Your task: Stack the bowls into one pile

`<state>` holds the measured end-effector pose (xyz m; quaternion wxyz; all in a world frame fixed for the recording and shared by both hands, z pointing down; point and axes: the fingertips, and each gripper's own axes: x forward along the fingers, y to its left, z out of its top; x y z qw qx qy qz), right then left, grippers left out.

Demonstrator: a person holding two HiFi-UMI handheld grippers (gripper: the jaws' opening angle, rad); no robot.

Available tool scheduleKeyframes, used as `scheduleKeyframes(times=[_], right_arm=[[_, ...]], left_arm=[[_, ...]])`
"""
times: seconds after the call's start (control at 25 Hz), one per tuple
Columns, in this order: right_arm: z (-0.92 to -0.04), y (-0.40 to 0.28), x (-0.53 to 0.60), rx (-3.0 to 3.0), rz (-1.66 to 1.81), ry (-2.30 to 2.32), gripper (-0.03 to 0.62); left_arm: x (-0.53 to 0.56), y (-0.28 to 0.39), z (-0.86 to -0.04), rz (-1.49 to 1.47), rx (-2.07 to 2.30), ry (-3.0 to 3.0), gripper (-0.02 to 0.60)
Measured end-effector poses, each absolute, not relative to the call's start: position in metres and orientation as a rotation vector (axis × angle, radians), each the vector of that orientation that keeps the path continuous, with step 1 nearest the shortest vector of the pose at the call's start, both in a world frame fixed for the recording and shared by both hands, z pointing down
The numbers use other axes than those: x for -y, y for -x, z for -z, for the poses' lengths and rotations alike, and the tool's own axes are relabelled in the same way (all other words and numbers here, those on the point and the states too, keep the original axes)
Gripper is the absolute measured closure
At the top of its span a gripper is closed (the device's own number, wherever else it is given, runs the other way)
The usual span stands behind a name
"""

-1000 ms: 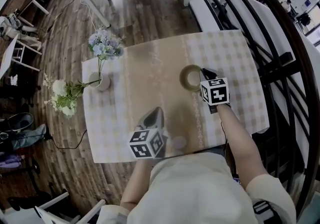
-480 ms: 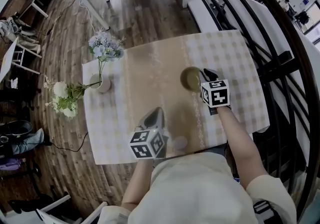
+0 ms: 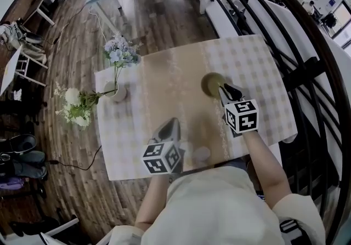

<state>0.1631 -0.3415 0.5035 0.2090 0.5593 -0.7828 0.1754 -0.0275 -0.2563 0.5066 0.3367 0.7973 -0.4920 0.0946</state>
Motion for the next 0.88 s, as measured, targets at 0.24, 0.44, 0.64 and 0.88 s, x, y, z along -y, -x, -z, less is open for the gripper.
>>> scheduleKeyframes(times=[0.24,0.44,0.64,0.88], right_arm=[[-0.494,-0.132,0.309,2.222,-0.49,-1.568,0.539],[-0.486,-0.118,0.285,2.25,-0.476,-1.579,0.557],[-0.475,-0.101,0.263,2.282,-0.457,-1.58,0.572],[-0.465,-0.078,0.24,2.317,-0.422,-1.562,0.58]], left_arm=[[0.245,0.052,-0.505,-0.231,1.277,-2.101,0.577],[0.234,0.059,-0.502,-0.223,1.268,-2.121,0.577],[0.223,0.068,-0.496,-0.218,1.259,-2.143,0.577],[0.211,0.081,-0.49,-0.201,1.256,-2.16,0.577]])
